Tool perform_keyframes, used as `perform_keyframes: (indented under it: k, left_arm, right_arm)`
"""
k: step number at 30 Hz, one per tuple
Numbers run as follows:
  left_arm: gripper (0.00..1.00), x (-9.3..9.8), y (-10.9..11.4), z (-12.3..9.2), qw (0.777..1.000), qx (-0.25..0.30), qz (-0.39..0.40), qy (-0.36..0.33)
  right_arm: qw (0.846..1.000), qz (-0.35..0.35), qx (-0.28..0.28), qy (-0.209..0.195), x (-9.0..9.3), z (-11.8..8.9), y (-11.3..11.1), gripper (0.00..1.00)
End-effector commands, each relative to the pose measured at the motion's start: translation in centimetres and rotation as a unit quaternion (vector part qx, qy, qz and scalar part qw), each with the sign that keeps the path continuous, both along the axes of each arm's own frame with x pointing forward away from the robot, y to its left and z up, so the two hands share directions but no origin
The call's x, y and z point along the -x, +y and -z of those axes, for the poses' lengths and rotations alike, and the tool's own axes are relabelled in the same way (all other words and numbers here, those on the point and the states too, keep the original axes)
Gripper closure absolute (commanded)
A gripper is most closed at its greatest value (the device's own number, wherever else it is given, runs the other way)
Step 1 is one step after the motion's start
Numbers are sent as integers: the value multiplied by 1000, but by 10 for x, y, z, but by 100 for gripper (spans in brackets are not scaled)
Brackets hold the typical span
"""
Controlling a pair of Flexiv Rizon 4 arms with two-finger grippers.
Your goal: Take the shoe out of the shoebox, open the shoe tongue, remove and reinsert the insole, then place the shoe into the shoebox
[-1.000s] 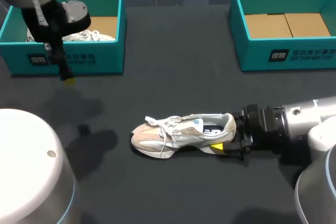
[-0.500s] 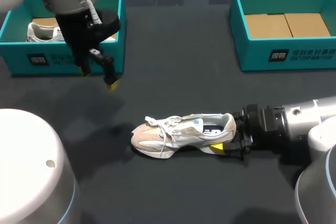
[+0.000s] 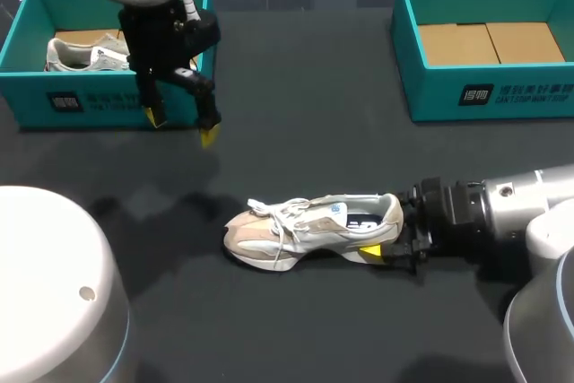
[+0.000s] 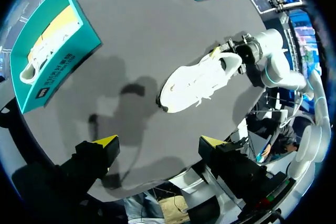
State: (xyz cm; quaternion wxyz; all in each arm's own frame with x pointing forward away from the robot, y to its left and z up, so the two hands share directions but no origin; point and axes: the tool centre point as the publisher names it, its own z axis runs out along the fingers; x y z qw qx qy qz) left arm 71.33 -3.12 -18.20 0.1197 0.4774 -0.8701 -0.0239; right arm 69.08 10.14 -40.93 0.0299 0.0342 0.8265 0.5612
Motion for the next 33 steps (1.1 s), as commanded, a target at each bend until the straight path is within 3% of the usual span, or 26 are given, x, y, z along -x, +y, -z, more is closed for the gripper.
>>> perform_keyframes:
  k: [1,9,18,33]
  left_arm:
    - [0,11,-24,-4,996,-32,-84,-22]
    - [0,31,-75,13,980,-83,-166,-68]
    - [0,47,-129,31,972,-86,-211,-49]
    - [0,47,-136,35,972,-85,-214,-46]
  right_arm:
    - [1000,0,2,1,1,-1,2,100]
    - [1000,0,2,1,1,-1,2,100]
    - [1000,0,2,1,1,-1,2,100]
    - [1000,0,2,1,1,-1,2,100]
